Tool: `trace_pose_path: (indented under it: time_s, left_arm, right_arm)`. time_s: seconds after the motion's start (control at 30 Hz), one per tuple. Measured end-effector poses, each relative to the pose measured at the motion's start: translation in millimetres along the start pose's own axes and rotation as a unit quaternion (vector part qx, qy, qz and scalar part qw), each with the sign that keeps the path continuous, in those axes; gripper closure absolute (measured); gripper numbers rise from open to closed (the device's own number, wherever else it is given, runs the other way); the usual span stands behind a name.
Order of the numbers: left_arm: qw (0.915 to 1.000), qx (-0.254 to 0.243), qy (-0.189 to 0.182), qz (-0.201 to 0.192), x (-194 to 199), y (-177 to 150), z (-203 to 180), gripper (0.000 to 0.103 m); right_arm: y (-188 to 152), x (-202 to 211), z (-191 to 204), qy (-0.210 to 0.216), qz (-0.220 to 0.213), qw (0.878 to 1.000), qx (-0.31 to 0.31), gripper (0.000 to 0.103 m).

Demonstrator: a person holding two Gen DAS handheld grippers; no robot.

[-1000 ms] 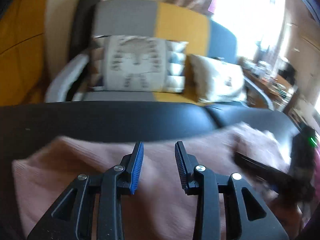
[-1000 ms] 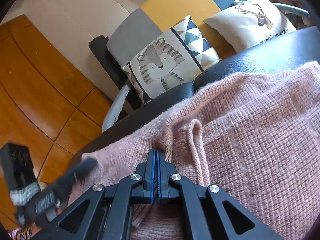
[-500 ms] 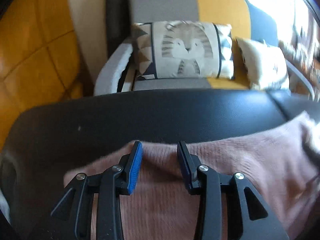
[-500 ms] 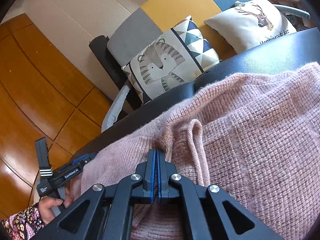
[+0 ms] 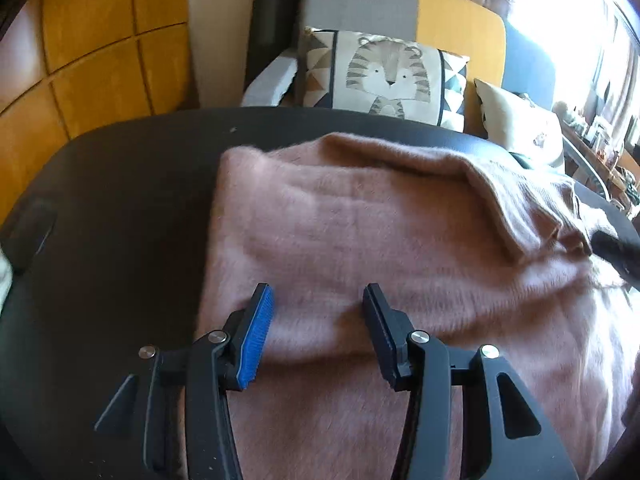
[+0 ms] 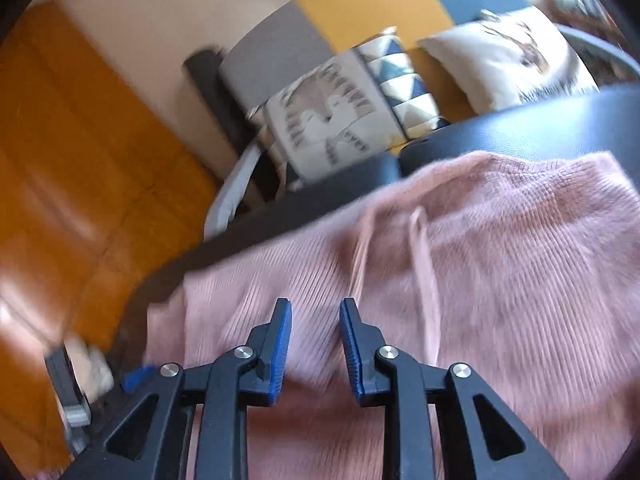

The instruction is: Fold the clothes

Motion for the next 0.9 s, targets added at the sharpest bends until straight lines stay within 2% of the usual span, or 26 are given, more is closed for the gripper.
trace_pose_path:
  time_s: [0.1, 0.2, 0.27, 0.4, 0.47, 0.6, 0.7, 0.77, 0.87, 0.9]
  left_arm:
    - [1.0, -0.008, 0.002, -0.004, -3.3, -7.0, 5.2, 0.052]
    - [0.9999, -0.005, -0.008, -0.003, -7.9, -6.5, 5.5, 0.048]
    - [0.9999, -0.014, -0.006, -0.003, -13.0, -4.5, 3.5, 0.046]
    - [0.9995, -0.029, -0.001, -0.013, -22.6, 3.5, 0.9, 0.044]
    - [0.9993, -0.033, 0.001, -0.016, -29.9, 12.2, -1.2, 0.044]
    - [0.9984, -0.049, 0.019, -0.022, -46.1, 33.9, -7.6, 0.043]
    - [0.9955, -0.071, 0.059, -0.024, -42.1, 45.5, -15.9, 0.043]
    - [0.9943, -0.072, 0.068, -0.038, -24.7, 46.6, -22.1, 0.043]
    - [0.9968, -0.053, -0.003, -0.06, 7.7, 37.6, -34.9, 0.043]
    - [0.9963, -0.068, -0.01, -0.052, 11.5, 28.4, -45.0, 0.043]
  right_arm:
    - [-29.7, 23.5, 3.2, -0.051, 0.034, 0.996, 0.072, 0.078]
    - [-57.6, 42.4, -8.2, -0.113, 0.055, 0.982, 0.141, 0.078]
    - [-72.1, 44.5, -23.6, -0.155, 0.07, 0.973, 0.159, 0.077]
    - [-70.3, 46.8, -53.4, -0.099, 0.051, 0.99, 0.086, 0.076]
    - [-65.6, 43.5, -63.8, -0.075, 0.041, 0.995, 0.06, 0.076]
    - [-54.0, 34.5, -61.6, -0.093, 0.037, 0.993, 0.056, 0.076]
    - [-45.3, 27.8, -59.9, -0.106, 0.033, 0.992, 0.053, 0.076]
    - [-39.5, 23.4, -58.8, -0.115, 0.031, 0.992, 0.051, 0.076]
    - [-37.2, 20.4, -44.8, -0.112, 0.029, 0.992, 0.059, 0.074]
    - [-42.0, 16.2, -31.4, -0.108, 0.039, 0.99, 0.077, 0.074]
Point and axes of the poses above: each gripper's, at about its wrist camera, not at the fingertips, and x roughly against the way its jaws point, z to its left, y to its top, the point moved 5 cm from there along -x, roughly the way its jaws point, and after that the axes turned 10 degrees about y, right-handed, at the moved point
